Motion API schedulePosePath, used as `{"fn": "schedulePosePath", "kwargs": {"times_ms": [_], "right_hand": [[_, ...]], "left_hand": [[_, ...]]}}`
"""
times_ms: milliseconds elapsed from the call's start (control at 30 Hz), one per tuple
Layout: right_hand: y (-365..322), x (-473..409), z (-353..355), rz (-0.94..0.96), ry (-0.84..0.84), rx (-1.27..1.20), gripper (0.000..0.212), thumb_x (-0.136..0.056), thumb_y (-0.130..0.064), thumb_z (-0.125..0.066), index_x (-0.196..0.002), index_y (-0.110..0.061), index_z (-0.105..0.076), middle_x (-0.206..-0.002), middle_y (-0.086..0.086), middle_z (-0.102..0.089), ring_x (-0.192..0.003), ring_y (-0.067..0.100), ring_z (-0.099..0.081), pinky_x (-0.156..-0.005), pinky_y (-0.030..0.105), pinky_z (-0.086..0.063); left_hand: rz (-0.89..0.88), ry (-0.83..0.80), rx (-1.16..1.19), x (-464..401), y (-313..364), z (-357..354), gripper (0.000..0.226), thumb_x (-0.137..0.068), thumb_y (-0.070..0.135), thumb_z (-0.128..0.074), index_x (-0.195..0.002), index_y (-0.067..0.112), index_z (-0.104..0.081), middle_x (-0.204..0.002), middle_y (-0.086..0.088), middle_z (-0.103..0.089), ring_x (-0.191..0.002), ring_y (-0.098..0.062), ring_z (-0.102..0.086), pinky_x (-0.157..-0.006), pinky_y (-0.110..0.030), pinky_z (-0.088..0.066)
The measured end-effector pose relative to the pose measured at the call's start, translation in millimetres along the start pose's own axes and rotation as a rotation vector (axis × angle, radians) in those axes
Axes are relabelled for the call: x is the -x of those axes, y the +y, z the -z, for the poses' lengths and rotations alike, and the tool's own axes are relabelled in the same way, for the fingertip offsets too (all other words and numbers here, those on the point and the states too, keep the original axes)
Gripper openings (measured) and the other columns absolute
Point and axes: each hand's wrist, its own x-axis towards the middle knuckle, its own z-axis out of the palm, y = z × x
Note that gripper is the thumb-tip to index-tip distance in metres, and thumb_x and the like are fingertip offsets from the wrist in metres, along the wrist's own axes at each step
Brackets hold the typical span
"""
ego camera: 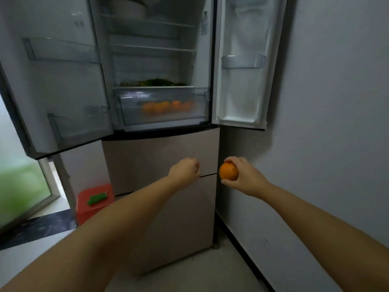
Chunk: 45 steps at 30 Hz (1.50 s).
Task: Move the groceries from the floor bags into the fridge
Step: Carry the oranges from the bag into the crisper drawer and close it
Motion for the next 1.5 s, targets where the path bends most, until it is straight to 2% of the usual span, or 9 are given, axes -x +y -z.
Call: {"fn": "schedulePosePath", "kwargs": {"times_ms": [267, 500, 667, 833, 900, 1100, 1233, 1300, 1500], "right_hand": [[28.8, -214.5, 27.0, 0.274, -0.018, -0.05, 0.064, -0.079, -0.043, -0.071, -0.132, -0.032, -0.038, -0.135, -0.001, -0.039, -0.115, 0.022, -0.051, -0.093, 0.036, -0.049], [-16.7, -371.3, 9.3, 0.551, -0.055, -0.142, 0.063, -0.076, -0.042, -0.074, -0.129, -0.03, -0.042, -0.129, 0.001, -0.044, -0.113, 0.019, -0.051, -0.093, 0.033, -0.047], [-60.3, -477.0, 10.1, 0.674, 0.015, -0.2, 0.063, -0.077, -0.042, -0.074, -0.13, -0.03, -0.043, -0.129, 0.003, -0.046, -0.112, 0.021, -0.052, -0.095, 0.039, -0.047], [-92.4, -580.0, 20.0, 0.758, 0.074, -0.202, 0.062, -0.075, -0.043, -0.075, -0.127, -0.029, -0.045, -0.128, 0.003, -0.049, -0.111, 0.02, -0.052, -0.096, 0.037, -0.048], [-100.5, -615.0, 17.8, 0.778, 0.045, -0.171, 0.063, -0.075, -0.043, -0.075, -0.128, -0.03, -0.044, -0.128, 0.003, -0.048, -0.113, 0.02, -0.052, -0.096, 0.035, -0.047], [-134.0, -697.8, -21.0, 0.926, -0.214, 0.115, 0.065, -0.077, -0.045, -0.073, -0.131, -0.027, -0.043, -0.126, 0.003, -0.05, -0.113, 0.019, -0.051, -0.095, 0.028, -0.042], [-163.1, -733.9, -68.9, 1.017, -0.407, 0.255, 0.065, -0.078, -0.044, -0.073, -0.132, -0.023, -0.044, -0.126, 0.007, -0.051, -0.114, 0.022, -0.05, -0.092, 0.028, -0.04], [-173.9, -745.7, -93.4, 1.036, -0.478, 0.213, 0.064, -0.078, -0.045, -0.073, -0.131, -0.022, -0.045, -0.128, 0.006, -0.051, -0.117, 0.022, -0.049, -0.095, 0.029, -0.042], [-196.2, -756.7, -169.9, 0.945, -0.58, -0.011, 0.063, -0.079, -0.034, -0.071, -0.134, -0.017, -0.045, -0.131, 0.008, -0.054, -0.118, 0.022, -0.052, -0.095, 0.029, -0.044]], "left_hand": [[0.17, 0.237, 0.016, -149.7, -49.4, 50.3, 0.021, -0.095, 0.021, -0.046, -0.106, 0.011, -0.06, -0.109, -0.007, -0.058, -0.094, -0.025, -0.057, -0.077, -0.033, -0.046], [0.159, 0.442, -0.189, -244.8, -120.5, 109.4, 0.022, -0.092, 0.023, -0.048, -0.108, 0.014, -0.06, -0.111, -0.005, -0.058, -0.102, -0.026, -0.056, -0.075, -0.034, -0.044], [0.104, 0.612, -0.303, -330.8, -162.7, 174.3, 0.022, -0.092, 0.021, -0.049, -0.106, 0.012, -0.062, -0.108, -0.01, -0.061, -0.102, -0.03, -0.057, -0.081, -0.039, -0.049], [0.136, 0.581, -0.43, -418.7, -208.6, 222.4, 0.025, -0.095, 0.027, -0.044, -0.111, 0.016, -0.06, -0.11, -0.009, -0.059, -0.099, -0.029, -0.057, -0.074, -0.036, -0.044], [0.195, 0.497, -0.477, -450.0, -228.8, 230.8, 0.027, -0.095, 0.028, -0.044, -0.116, 0.017, -0.057, -0.115, -0.009, -0.058, -0.102, -0.029, -0.057, -0.075, -0.035, -0.042], [0.347, 0.077, -0.535, -525.1, -307.9, 232.3, 0.035, -0.093, 0.037, -0.049, -0.124, 0.02, -0.054, -0.125, -0.008, -0.059, -0.11, -0.028, -0.056, -0.091, -0.039, -0.048], [0.386, -0.087, -0.522, -546.0, -355.3, 221.1, 0.039, -0.094, 0.031, -0.049, -0.129, 0.014, -0.051, -0.127, -0.011, -0.056, -0.111, -0.029, -0.055, -0.089, -0.033, -0.044], [0.399, -0.073, -0.459, -550.4, -372.6, 212.7, 0.037, -0.096, 0.028, -0.046, -0.127, 0.009, -0.053, -0.128, -0.014, -0.055, -0.111, -0.029, -0.054, -0.085, -0.029, -0.042], [0.38, 0.194, -0.355, -546.0, -401.5, 189.8, 0.033, -0.099, 0.026, -0.041, -0.122, 0.008, -0.057, -0.122, -0.02, -0.051, -0.113, -0.033, -0.049, -0.091, -0.032, -0.037]]}}
